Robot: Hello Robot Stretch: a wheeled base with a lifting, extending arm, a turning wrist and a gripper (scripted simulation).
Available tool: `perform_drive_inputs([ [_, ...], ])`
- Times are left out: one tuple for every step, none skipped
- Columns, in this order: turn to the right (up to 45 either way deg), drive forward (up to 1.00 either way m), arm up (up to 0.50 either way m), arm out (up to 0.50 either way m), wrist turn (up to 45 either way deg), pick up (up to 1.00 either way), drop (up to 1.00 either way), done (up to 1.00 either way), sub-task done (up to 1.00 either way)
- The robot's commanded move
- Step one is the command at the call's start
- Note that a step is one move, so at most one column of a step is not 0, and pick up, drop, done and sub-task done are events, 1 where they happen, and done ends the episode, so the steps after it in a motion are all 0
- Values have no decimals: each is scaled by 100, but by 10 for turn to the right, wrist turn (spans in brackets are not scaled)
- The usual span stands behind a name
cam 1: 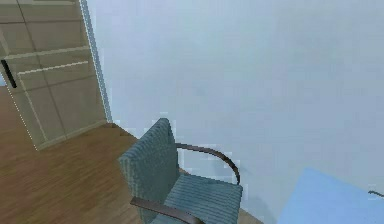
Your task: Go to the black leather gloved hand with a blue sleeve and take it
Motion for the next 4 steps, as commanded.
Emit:
perform_drive_inputs([
  [0, 0, 38, 0, 0, 0, 0, 0, 0],
  [0, 0, 0, 44, 0, 0, 0, 0, 0],
  [0, 0, 0, 0, 450, 0, 0, 0, 0],
  [0, 0, 0, 0, 450, 0, 0, 0, 0],
])
